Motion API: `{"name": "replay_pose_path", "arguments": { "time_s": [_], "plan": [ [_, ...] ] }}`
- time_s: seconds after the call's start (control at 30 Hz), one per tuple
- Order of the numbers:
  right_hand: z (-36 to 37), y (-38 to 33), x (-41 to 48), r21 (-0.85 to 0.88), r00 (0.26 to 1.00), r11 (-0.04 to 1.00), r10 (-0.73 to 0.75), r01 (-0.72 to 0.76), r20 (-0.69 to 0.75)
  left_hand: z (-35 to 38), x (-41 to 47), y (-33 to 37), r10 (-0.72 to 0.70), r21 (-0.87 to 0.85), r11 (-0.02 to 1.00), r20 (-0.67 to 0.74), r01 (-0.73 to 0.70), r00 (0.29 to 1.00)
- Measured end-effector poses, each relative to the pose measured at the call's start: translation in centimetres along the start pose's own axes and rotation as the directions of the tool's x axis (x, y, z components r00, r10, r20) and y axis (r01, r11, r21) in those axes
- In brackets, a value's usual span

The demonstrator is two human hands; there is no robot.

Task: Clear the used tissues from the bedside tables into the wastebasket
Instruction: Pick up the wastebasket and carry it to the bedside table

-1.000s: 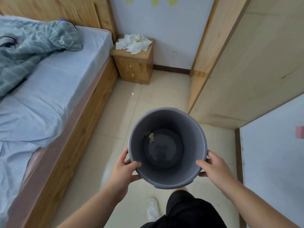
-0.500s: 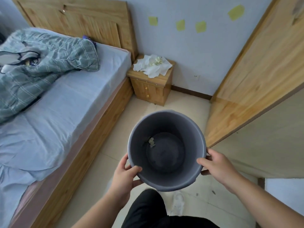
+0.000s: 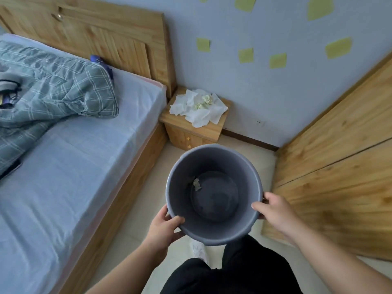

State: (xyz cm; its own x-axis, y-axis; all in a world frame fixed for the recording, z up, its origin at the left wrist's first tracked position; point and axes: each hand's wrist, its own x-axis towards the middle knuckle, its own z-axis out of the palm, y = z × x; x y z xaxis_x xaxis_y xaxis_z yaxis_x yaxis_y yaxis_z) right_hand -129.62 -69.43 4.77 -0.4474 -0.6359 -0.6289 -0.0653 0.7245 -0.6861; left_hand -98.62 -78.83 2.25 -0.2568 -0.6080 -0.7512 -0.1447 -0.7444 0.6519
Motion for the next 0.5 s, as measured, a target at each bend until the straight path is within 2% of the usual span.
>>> {"name": "replay_pose_path", "arguments": {
  "time_s": [0.23, 0.37, 0.5],
  "plan": [
    [1.7, -7.0, 10.9, -0.178, 0.996, 0.984, 0.016, 0.0, 0.089, -0.7, 9.0, 5.7, -0.063, -0.053, 0.997, -0.061, 0.06, 0.996],
    [3.8, -8.9, 19.4, -0.289, 0.977, 0.957, 0.069, -0.007, 0.203, -0.9, 14.4, 6.0, -0.096, -0.072, 0.994, -0.19, 0.084, 0.977],
    [7.3, -9.2, 29.2, -0.388, 0.95, 0.922, 0.13, -0.009, 0.285, -1.5, 21.1, 5.1, -0.137, -0.124, 0.986, -0.256, 0.108, 0.957]
  ]
}}
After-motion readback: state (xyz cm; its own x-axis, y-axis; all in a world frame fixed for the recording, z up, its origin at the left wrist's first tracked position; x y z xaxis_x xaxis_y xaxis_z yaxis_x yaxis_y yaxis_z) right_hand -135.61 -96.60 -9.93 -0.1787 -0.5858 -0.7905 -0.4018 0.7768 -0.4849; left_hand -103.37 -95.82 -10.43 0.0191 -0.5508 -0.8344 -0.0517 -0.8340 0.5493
